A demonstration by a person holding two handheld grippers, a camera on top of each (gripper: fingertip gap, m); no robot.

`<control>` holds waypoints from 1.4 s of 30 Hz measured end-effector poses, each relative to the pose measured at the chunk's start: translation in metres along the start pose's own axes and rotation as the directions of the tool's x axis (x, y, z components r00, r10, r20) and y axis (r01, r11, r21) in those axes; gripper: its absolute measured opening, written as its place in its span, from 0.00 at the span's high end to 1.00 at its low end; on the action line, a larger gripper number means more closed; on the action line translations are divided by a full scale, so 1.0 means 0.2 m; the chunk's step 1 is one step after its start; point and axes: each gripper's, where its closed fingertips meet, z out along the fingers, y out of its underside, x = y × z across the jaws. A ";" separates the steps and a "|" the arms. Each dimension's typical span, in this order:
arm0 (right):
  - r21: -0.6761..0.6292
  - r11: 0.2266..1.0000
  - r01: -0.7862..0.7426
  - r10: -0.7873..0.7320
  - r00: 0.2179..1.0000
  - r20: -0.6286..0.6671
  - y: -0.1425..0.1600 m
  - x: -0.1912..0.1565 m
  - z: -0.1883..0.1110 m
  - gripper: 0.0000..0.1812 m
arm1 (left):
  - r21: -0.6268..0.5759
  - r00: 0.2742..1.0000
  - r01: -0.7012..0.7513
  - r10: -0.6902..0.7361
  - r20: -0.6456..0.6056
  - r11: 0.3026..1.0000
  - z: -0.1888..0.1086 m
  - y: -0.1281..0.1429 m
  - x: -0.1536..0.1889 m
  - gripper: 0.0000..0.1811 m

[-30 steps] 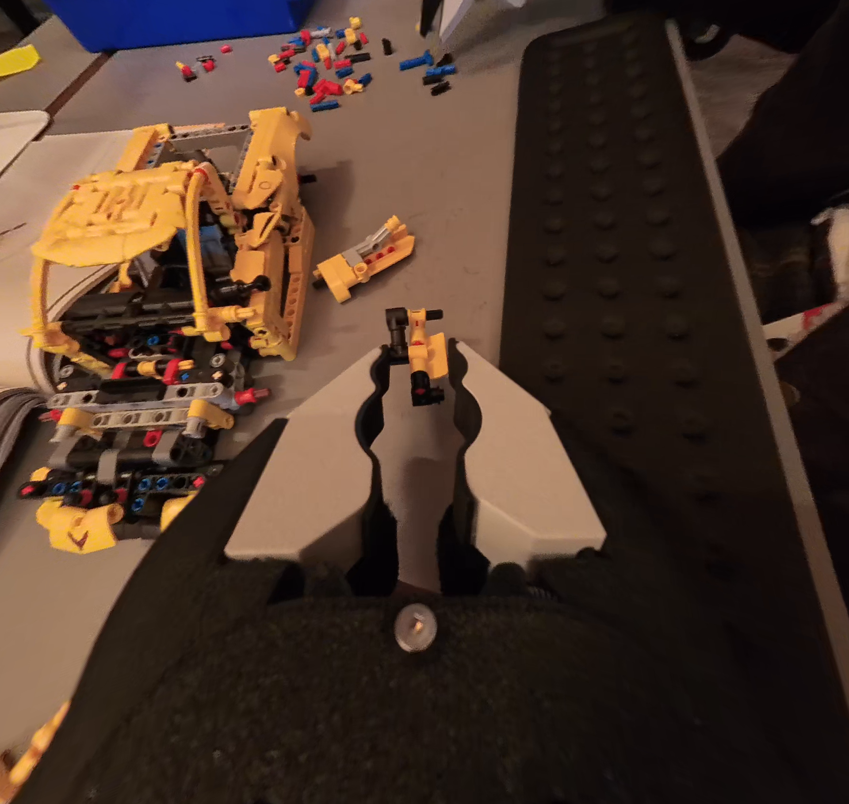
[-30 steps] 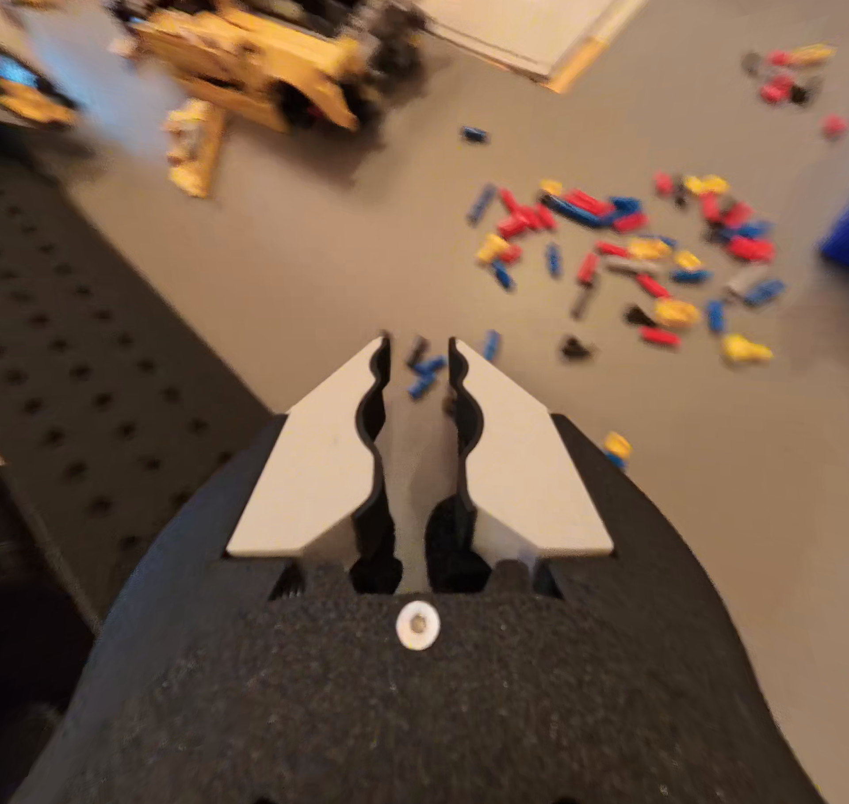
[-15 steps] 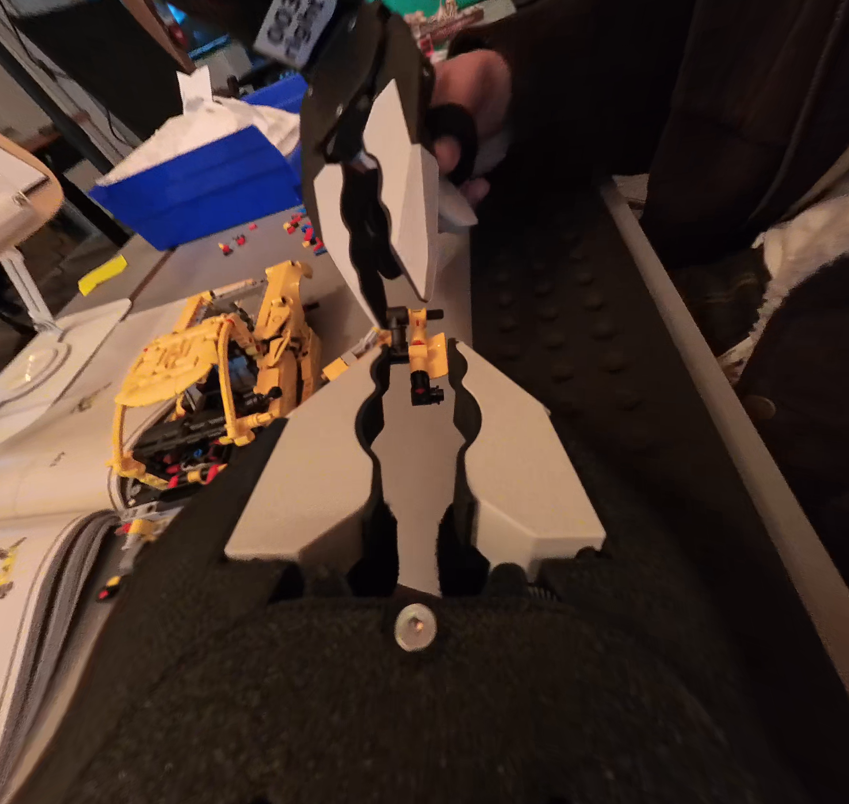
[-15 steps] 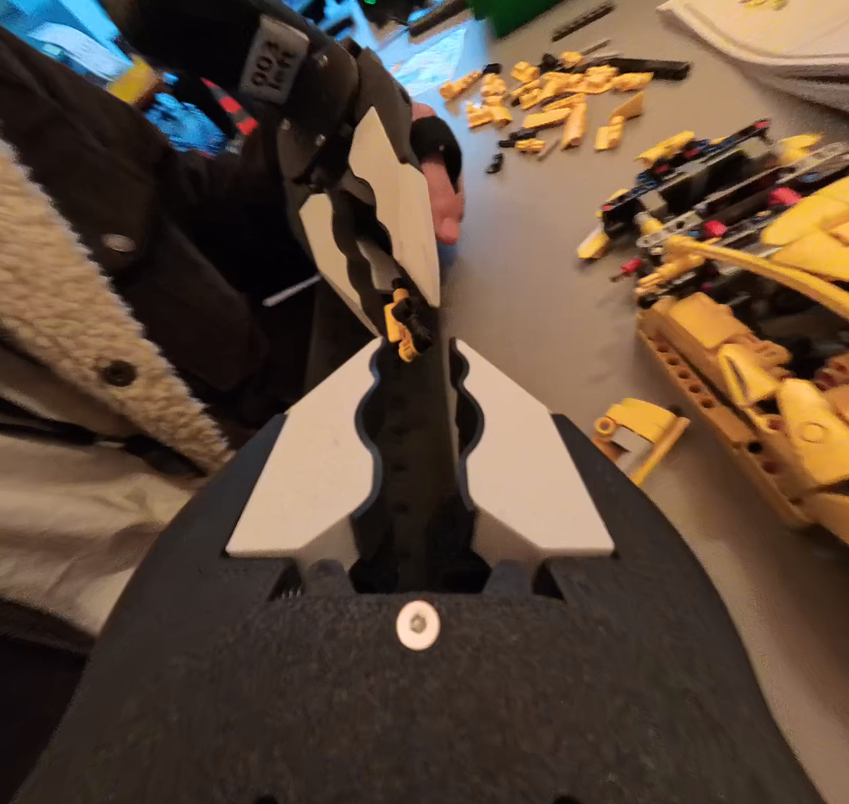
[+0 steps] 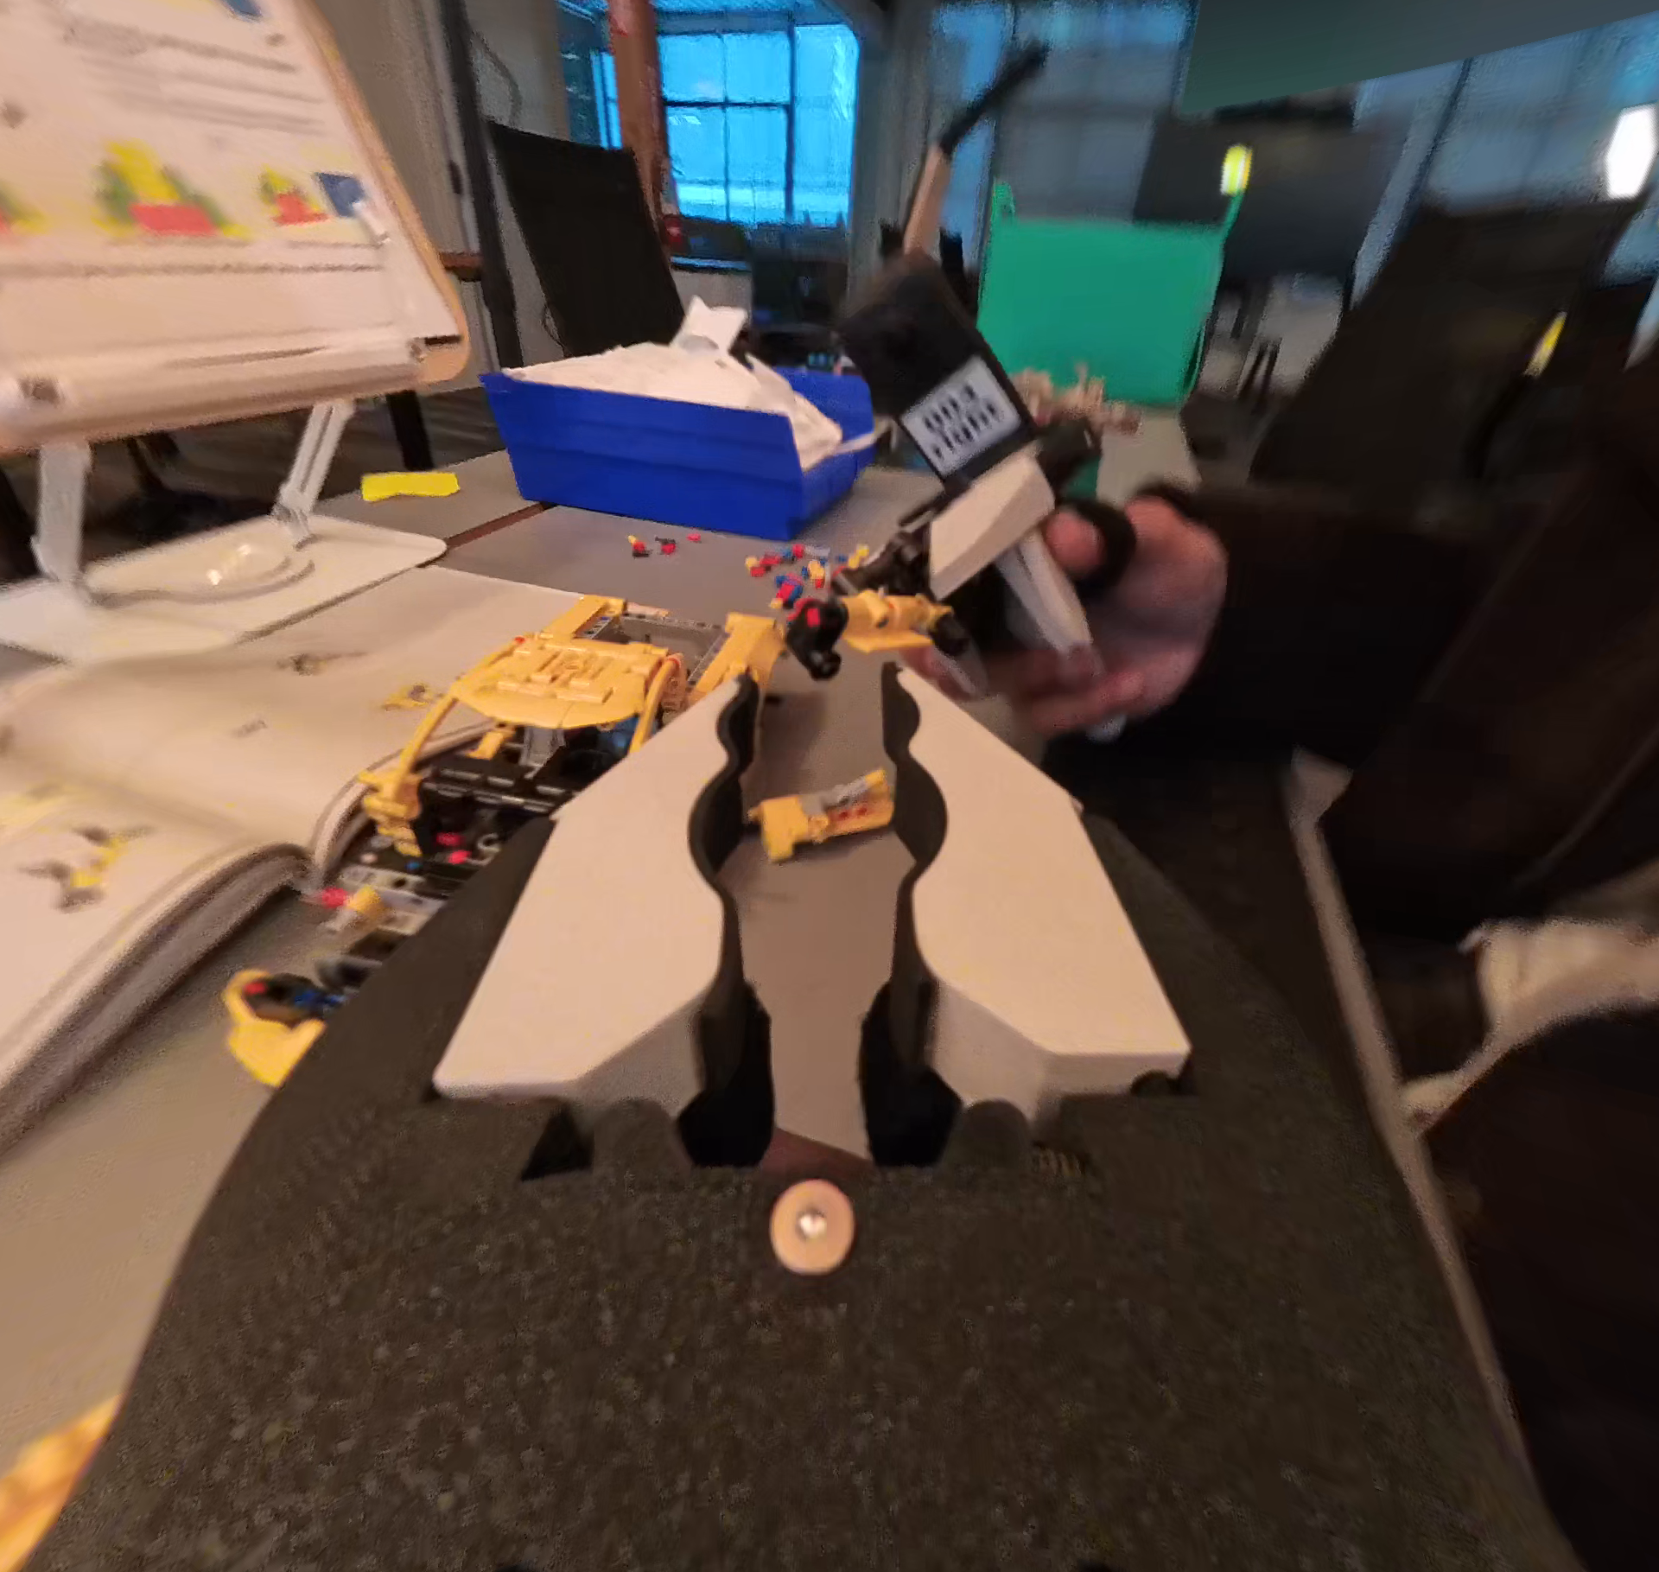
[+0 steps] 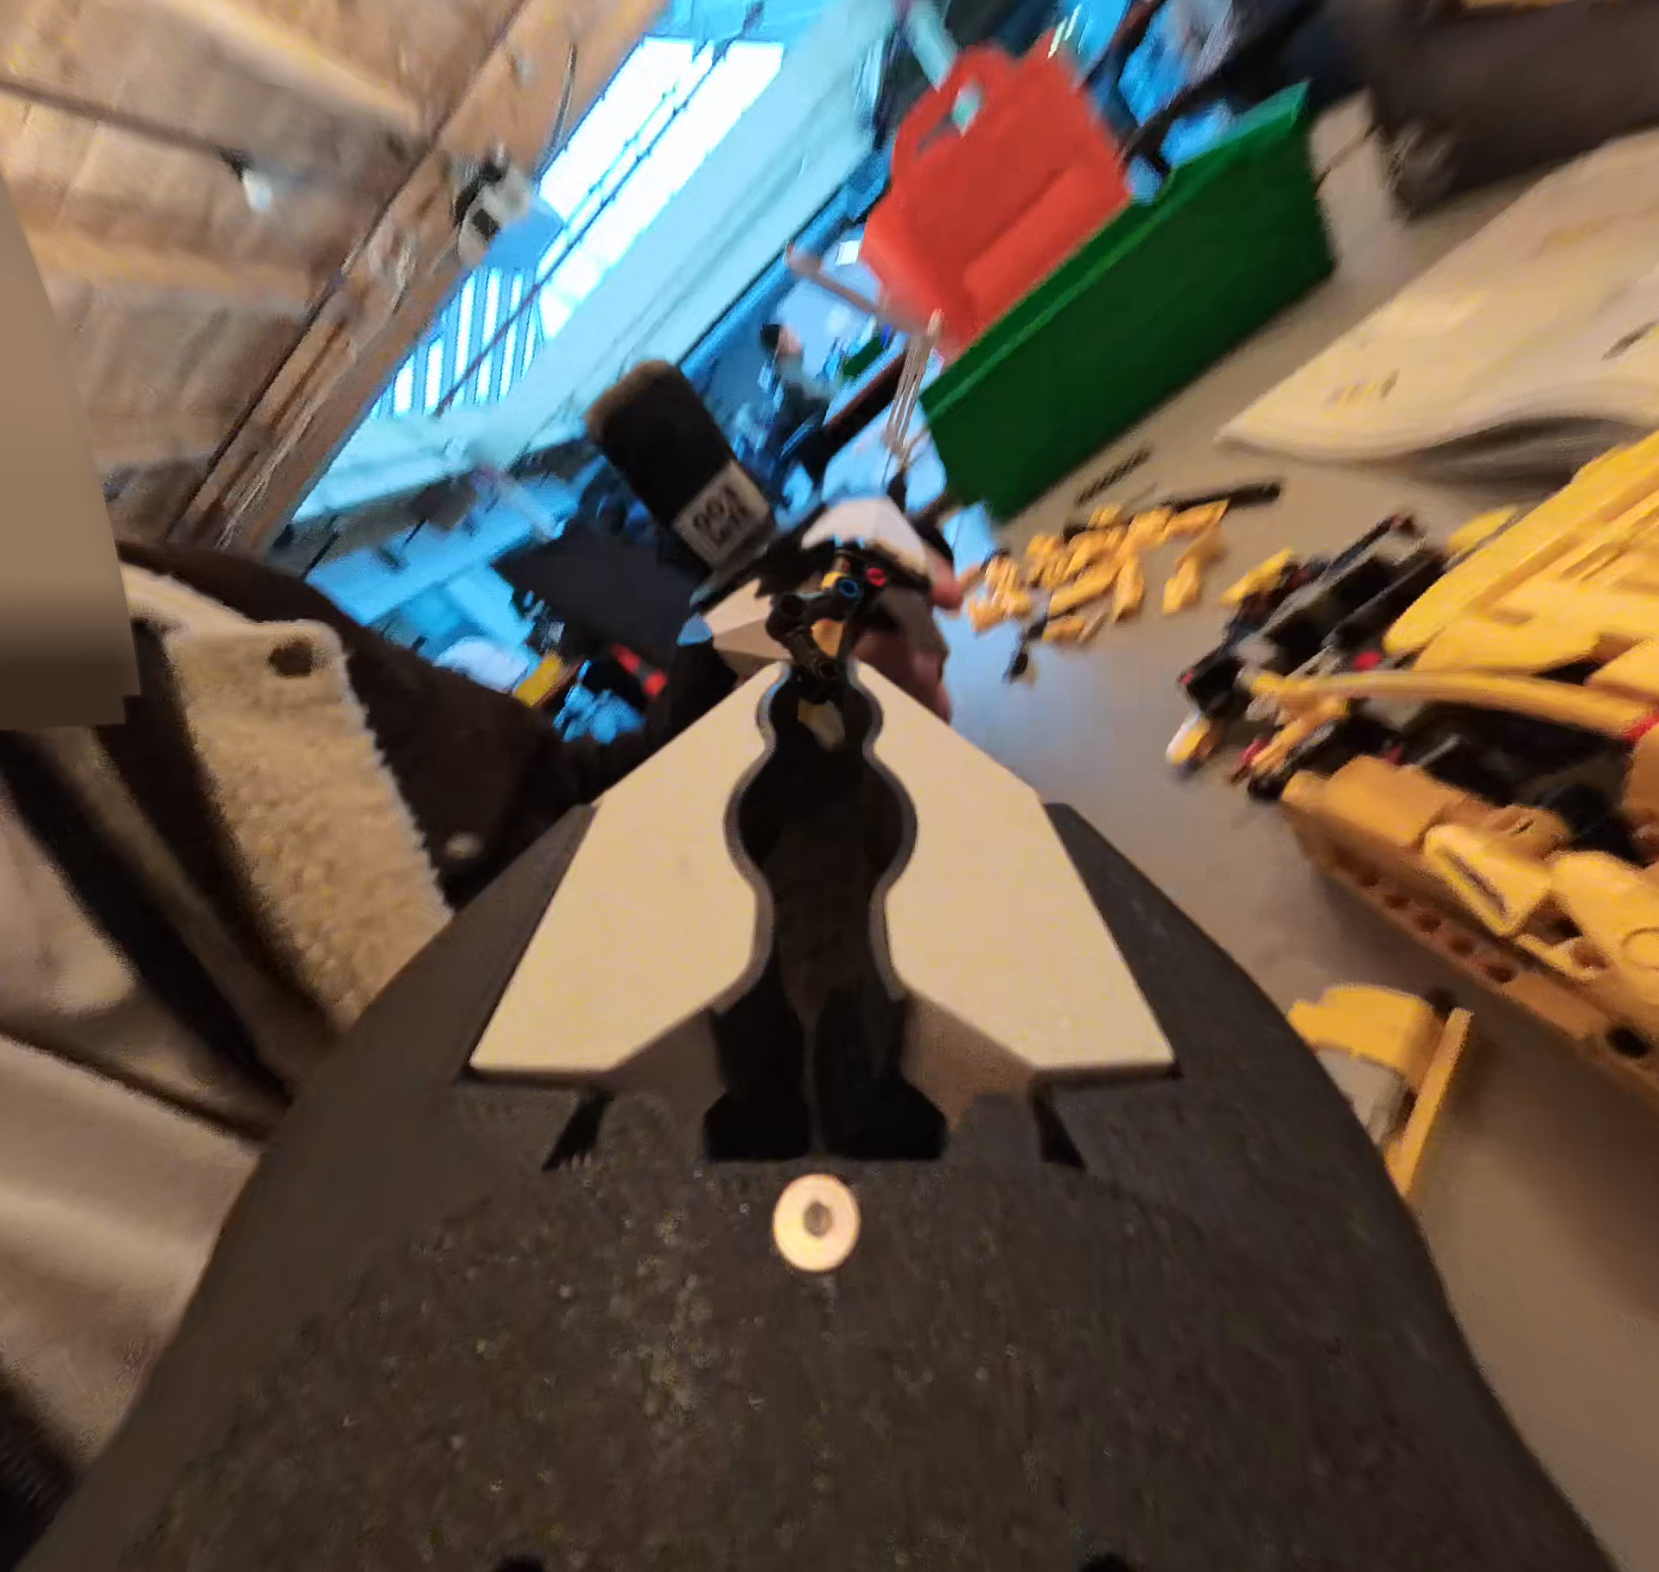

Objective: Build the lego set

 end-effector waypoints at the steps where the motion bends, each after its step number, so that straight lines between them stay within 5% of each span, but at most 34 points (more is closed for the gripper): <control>1: 0.076 0.997 0.026 -0.025 1.000 -0.013 -0.05 -0.01 0.00 0.96 | 0.037 0.995 0.097 -0.097 0.004 0.995 0.00 -0.03 -0.02 0.84; 4: 0.285 0.952 0.112 -0.097 0.993 -0.066 -0.18 -0.02 -0.02 0.96 | 0.162 0.939 0.342 -0.341 -0.035 0.926 0.00 -0.10 -0.05 0.83; 10: 0.262 0.946 0.191 -0.165 0.979 -0.115 -0.16 -0.03 0.01 0.96 | 0.321 0.787 0.616 -0.575 -0.223 0.719 0.03 -0.20 -0.03 0.87; 27: 0.201 0.961 0.190 -0.177 0.981 -0.080 -0.10 -0.05 0.08 0.95 | 0.271 0.819 0.571 -0.517 -0.248 0.775 0.04 -0.19 0.03 0.97; 29: 0.188 0.967 0.172 -0.158 0.983 -0.089 -0.10 -0.04 0.07 0.87 | 0.270 0.830 0.555 -0.503 -0.242 0.787 0.02 -0.19 0.02 0.97; 34: 0.016 0.951 0.308 -0.294 0.920 -0.261 -0.14 -0.01 -0.26 0.85 | 0.136 0.909 0.416 -0.406 -0.094 0.899 -0.05 -0.09 -0.05 0.97; 39: -0.344 0.846 0.407 -0.533 0.617 -0.579 -0.08 0.16 -0.85 0.82 | -0.030 0.973 0.193 -0.187 0.137 0.981 -0.15 0.04 -0.21 0.97; 42: -0.413 0.829 0.376 -0.559 0.555 -0.617 -0.01 0.17 -1.02 0.78 | -0.020 0.967 0.224 -0.220 0.126 0.974 -0.15 0.05 -0.22 0.97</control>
